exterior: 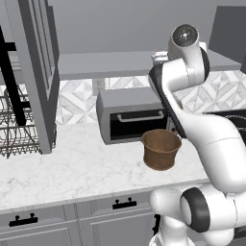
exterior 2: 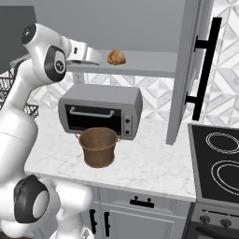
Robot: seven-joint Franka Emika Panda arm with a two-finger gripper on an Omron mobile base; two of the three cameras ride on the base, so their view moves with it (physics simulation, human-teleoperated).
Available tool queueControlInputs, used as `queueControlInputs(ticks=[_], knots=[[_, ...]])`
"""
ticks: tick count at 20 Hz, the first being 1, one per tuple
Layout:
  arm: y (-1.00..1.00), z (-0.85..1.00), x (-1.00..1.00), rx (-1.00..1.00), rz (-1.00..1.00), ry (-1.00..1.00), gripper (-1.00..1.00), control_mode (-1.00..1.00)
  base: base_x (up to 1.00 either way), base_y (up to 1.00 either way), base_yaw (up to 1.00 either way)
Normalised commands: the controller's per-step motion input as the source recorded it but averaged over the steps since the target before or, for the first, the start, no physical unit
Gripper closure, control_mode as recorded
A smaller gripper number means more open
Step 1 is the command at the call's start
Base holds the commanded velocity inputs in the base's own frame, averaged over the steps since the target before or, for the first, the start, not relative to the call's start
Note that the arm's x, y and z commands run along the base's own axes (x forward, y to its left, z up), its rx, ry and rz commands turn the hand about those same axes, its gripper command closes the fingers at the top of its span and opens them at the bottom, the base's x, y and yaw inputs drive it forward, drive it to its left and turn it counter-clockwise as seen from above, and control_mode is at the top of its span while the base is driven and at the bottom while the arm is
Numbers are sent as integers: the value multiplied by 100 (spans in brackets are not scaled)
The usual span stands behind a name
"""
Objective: Open the cabinet, pick up the bread from the cabinet and place it in the basket. Then move the basket to the dining counter.
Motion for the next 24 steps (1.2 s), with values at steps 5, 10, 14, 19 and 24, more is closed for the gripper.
queueControlInputs(ticks=[5,10,14,19,24], knots=[[-34,-9,44,8,0,-9,-100,-100,0,0,0],[-27,-1,47,14,0,-3,-100,-100,0,0,0],[-10,0,54,6,0,7,-100,-100,0,0,0],[0,0,53,0,0,10,-100,-100,0,0,0],[0,0,47,0,4,1,-100,-100,0,0,0]])
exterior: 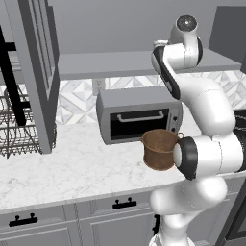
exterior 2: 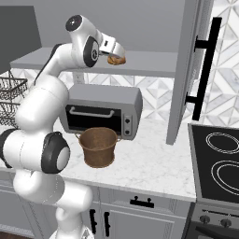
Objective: Open the cabinet, pick up the bread from the cabinet and place it in the basket. Then move the basket to the dining counter.
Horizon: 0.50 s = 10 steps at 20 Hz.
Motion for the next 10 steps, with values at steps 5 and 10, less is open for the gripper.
queueControlInputs(ticks=[5,10], knots=[[-4,-2,40,0,2,0,-100,-100,0,0,0],[-12,-16,32,0,0,0,-100,-100,0,0,0]])
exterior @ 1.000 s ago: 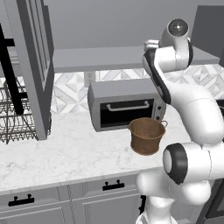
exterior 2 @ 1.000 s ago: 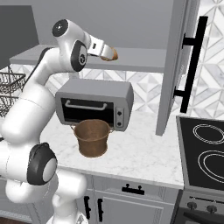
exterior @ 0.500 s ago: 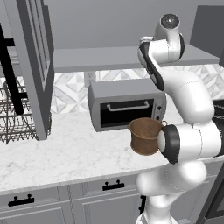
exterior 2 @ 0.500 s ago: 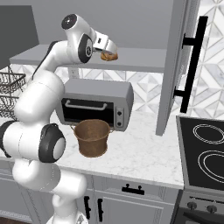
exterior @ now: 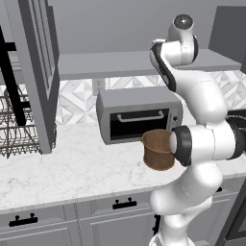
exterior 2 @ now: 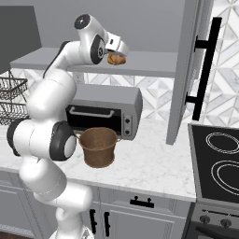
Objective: Open the cabinet, pick up the bread from the cabinet and place it in the basket. Then move the basket to the dining counter.
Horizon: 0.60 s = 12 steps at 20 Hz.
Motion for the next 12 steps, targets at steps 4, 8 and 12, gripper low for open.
queueControlInputs(ticks=[4,8,12], knots=[[-8,-16,31,0,0,0,-100,-100,0,0,0],[-4,-16,26,0,0,0,-100,-100,0,0,0],[0,-21,15,0,0,0,-100,-100,0,0,0]])
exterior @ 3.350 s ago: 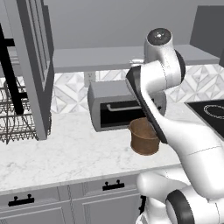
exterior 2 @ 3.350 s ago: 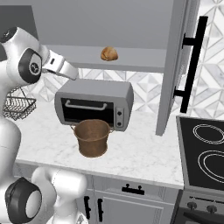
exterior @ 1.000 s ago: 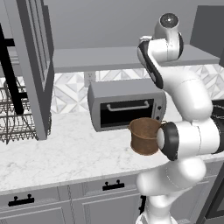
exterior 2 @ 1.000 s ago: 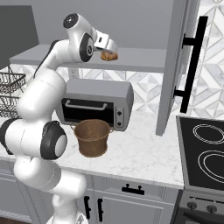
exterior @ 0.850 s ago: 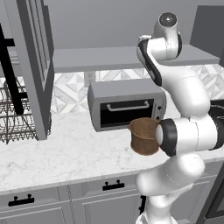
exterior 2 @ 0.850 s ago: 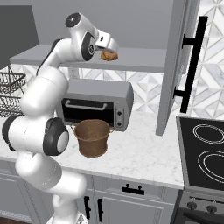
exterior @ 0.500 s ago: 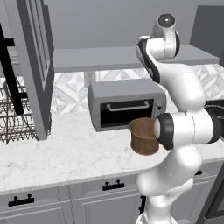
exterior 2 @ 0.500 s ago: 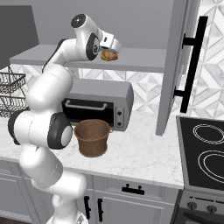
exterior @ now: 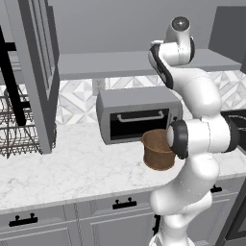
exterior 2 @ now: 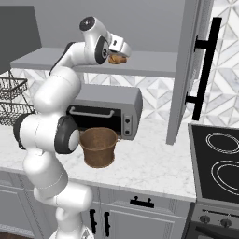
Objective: Open the cabinet, pick up the bread from the cabinet and place it in the basket. Then move the basket to the dining counter.
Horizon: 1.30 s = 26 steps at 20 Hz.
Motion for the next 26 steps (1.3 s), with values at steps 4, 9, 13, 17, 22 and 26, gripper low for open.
queueControlInputs(ticks=[4,9,13,17,22,26], knots=[[-1,-27,3,0,0,0,-100,-100,0,0,0],[-3,-10,0,0,0,0,100,-100,0,0,0],[8,-4,0,0,0,-5,100,-100,0,0,0],[13,-1,0,0,0,-14,100,-100,0,0,0],[11,-7,-19,-15,-1,-18,100,-100,0,0,0],[14,6,-38,-4,-7,-2,100,-100,0,0,0]])
